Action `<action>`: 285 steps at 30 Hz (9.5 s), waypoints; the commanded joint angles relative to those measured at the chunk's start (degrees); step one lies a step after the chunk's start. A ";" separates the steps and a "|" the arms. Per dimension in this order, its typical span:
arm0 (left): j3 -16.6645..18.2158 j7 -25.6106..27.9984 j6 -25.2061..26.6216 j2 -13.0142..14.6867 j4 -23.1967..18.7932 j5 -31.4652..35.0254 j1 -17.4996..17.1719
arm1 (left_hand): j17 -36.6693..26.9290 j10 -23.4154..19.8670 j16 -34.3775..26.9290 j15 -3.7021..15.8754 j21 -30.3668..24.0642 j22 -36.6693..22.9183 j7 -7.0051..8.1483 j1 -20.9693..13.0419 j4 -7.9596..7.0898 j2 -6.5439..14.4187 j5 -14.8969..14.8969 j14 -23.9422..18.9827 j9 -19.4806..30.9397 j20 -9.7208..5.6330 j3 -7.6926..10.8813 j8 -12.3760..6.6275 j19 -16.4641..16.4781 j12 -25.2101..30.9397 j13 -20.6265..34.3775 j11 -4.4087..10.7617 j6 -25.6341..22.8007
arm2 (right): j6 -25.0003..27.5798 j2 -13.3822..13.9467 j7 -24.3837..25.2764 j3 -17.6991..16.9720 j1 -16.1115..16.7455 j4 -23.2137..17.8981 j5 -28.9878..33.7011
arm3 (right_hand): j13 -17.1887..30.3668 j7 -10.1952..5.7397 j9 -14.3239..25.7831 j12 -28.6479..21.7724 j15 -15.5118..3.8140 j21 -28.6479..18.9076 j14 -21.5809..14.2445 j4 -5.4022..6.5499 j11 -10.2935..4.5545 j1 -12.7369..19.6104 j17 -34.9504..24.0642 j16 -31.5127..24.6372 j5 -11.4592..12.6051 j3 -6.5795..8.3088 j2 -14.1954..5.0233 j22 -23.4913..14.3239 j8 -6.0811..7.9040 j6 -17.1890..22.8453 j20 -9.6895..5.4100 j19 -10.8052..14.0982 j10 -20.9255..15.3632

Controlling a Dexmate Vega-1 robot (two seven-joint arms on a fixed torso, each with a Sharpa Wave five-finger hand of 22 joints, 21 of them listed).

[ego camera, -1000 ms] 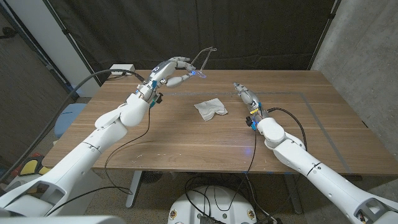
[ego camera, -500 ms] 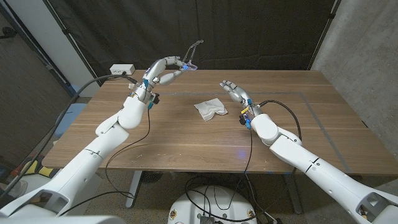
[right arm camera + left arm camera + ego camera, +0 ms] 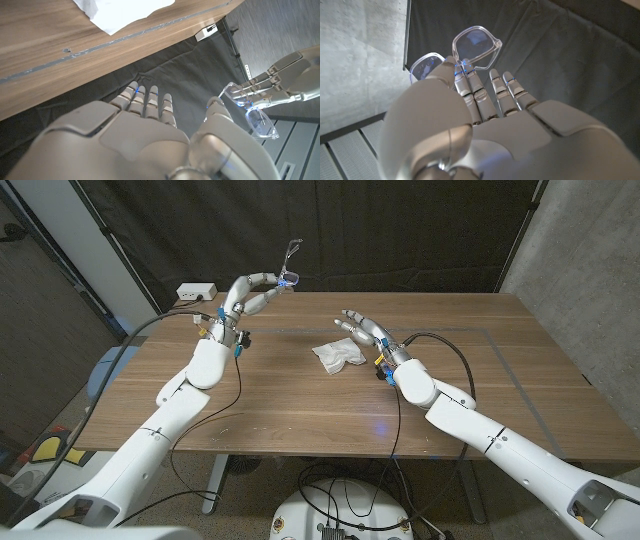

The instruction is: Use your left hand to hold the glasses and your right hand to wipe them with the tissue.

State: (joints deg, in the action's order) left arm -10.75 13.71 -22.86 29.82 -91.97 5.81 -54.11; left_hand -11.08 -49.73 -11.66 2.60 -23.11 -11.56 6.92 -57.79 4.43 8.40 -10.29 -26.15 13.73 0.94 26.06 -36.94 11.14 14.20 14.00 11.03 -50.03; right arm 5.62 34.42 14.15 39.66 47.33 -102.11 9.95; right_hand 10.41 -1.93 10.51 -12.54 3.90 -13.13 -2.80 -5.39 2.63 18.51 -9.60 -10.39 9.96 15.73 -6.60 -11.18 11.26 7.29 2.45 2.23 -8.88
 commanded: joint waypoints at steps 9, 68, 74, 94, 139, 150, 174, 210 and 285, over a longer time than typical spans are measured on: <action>4.34 -4.13 4.02 -4.04 -0.30 -12.17 -2.46 | -0.26 -0.36 -0.07 8.49 -0.49 -0.19 -8.43 0.09 0.04 0.38 0.36 -0.70 0.92 0.41 0.96 -1.57 0.31 0.62 0.41 -1.08 -7.54 | 12.84 -0.56 -7.89 8.27 -5.76 -3.43 18.19 | 0.09 -0.24 0.16 0.32 -0.54 -0.10 0.06 -0.88 -0.85 1.43 -0.17 0.13 0.32 0.44 -0.34 -0.11 0.10 0.42 0.09 0.64 0.42; 12.73 -8.36 15.96 -10.99 -3.58 -21.49 -6.91 | -0.45 -1.08 0.53 7.36 -1.32 -0.39 -9.96 0.35 0.76 -0.08 -0.02 -1.79 2.65 1.21 3.33 -2.08 -0.21 2.12 0.52 -2.66 -8.29 | 28.20 -7.90 -25.83 21.44 -17.50 11.90 32.65 | 0.15 -0.24 0.31 0.73 -2.75 -0.03 2.25 -2.14 -1.52 4.22 -0.23 -0.41 0.33 1.03 -1.01 -0.19 0.51 -2.18 -1.39 0.96 4.88; 12.66 -8.82 15.54 -11.33 -2.92 -21.25 -6.22 | -0.48 -1.04 0.55 7.32 -1.37 -0.39 -9.95 0.42 0.76 -0.06 -0.05 -1.77 2.64 1.27 3.50 -2.03 -0.28 2.20 0.53 -2.80 -8.35 | 27.82 -8.19 -26.14 22.23 -18.20 12.75 33.01 | 0.09 -0.07 0.25 0.06 -4.53 -1.09 -2.28 -3.45 -2.24 7.15 -0.19 -1.16 0.69 2.09 -1.24 -0.24 1.21 0.10 -2.09 3.85 2.41; 12.07 -10.37 16.44 -11.84 -1.69 -20.42 -4.60 | -0.55 -0.77 0.68 7.19 -1.59 -0.40 -9.74 0.80 0.84 -0.26 -0.09 -1.50 2.75 1.18 4.07 -1.84 -0.52 2.37 0.46 -2.63 -8.30 | 21.05 -7.83 -8.01 21.24 -14.86 15.43 37.79 | 1.88 -6.13 0.49 -9.17 -17.32 -15.54 -46.36 -3.64 -8.92 29.01 -9.55 -15.74 1.14 10.19 -4.19 -3.50 12.99 42.71 -8.43 23.06 -40.22; 8.67 -17.83 36.74 -4.68 -14.23 -5.07 -3.46 | -0.91 -1.95 -0.71 6.85 -2.47 -0.38 -11.48 0.80 1.69 -0.12 -0.41 -5.24 3.33 1.26 6.04 -1.87 -0.46 3.50 0.16 -4.07 -9.17 | 10.36 -16.42 49.65 10.95 -3.66 22.64 34.58 | 7.27 -6.08 1.32 -13.63 -17.48 -23.80 -53.27 -3.25 -11.39 37.99 -20.83 -25.14 1.89 6.88 -2.31 -7.62 16.76 49.78 -8.76 22.77 -51.17; 4.71 -31.22 42.64 -0.09 -15.52 1.17 3.20 | -2.62 -2.40 -2.45 6.58 -2.70 -0.42 -12.53 -0.38 2.75 0.50 -0.43 -7.14 3.98 1.09 5.28 -1.88 -0.77 4.06 0.17 -5.32 -9.16 | -0.76 -29.79 49.85 -7.46 4.83 27.00 53.05 | 8.08 -5.83 1.29 -13.93 -17.46 -25.34 -54.17 -3.40 -11.32 38.96 -22.70 -26.46 2.07 6.15 -1.86 -8.24 17.26 50.79 -8.88 23.01 -52.05; -1.85 -51.21 42.32 3.76 -14.26 6.80 13.28 | -5.03 -2.74 -4.30 6.28 -3.20 -0.62 -13.35 -1.91 3.78 1.02 -0.72 -8.27 5.10 0.36 4.19 -1.89 -1.22 4.85 0.30 -6.37 -9.21 | -10.62 -41.33 49.85 -20.75 10.22 25.71 72.51 | 9.19 -5.42 1.00 -14.15 -17.42 -27.72 -54.50 -3.48 -11.00 40.42 -25.18 -27.40 2.42 5.29 -1.26 -9.09 17.80 52.62 -8.85 22.68 -53.45; -7.63 -64.96 41.14 -0.17 -1.51 6.25 24.69 | -7.59 -3.37 -6.52 5.60 -4.49 -1.17 -14.24 -3.26 4.05 1.26 -1.19 -9.87 7.07 0.34 3.37 -1.89 -1.27 5.91 0.59 -7.17 -8.69 | -10.67 -41.23 49.85 -18.54 8.30 26.50 76.29 | 7.57 -5.21 0.18 -11.56 -17.15 -33.43 -54.52 -3.51 -10.94 43.63 -36.14 -35.23 2.60 1.42 0.71 -11.90 15.78 55.49 -9.25 19.83 -56.30; -6.75 -68.11 40.45 -0.52 -2.60 2.53 23.33 | -8.75 -3.73 -7.74 5.32 -6.72 -1.91 -13.78 -3.57 3.59 1.02 -1.65 -10.60 10.54 0.57 3.82 -2.39 -1.76 6.53 1.21 -7.42 -8.44 | -15.55 -41.00 49.85 -17.74 7.50 27.13 76.11 | 6.44 -6.22 0.00 -8.32 -17.17 -41.86 -52.53 -2.70 -10.37 45.94 -39.59 -37.83 3.09 -3.97 0.25 -13.99 9.37 60.36 -10.54 15.64 -57.00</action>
State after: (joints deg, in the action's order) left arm -17.51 -54.50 17.23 28.61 -92.85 8.25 -29.90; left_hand -19.56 -53.22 -19.08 3.37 -29.49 -13.19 2.02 -61.34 8.27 9.23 -11.67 -36.32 22.35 1.44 29.75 -38.41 9.59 20.58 15.06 3.87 -48.44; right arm -11.12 -6.51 63.92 22.98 53.78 -73.17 85.81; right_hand 16.66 -5.02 10.24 -20.97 -8.07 -54.40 -55.49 -8.18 -7.54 63.67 -48.96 -47.70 12.56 11.89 -6.21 -24.86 20.74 64.00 -2.36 18.05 -65.88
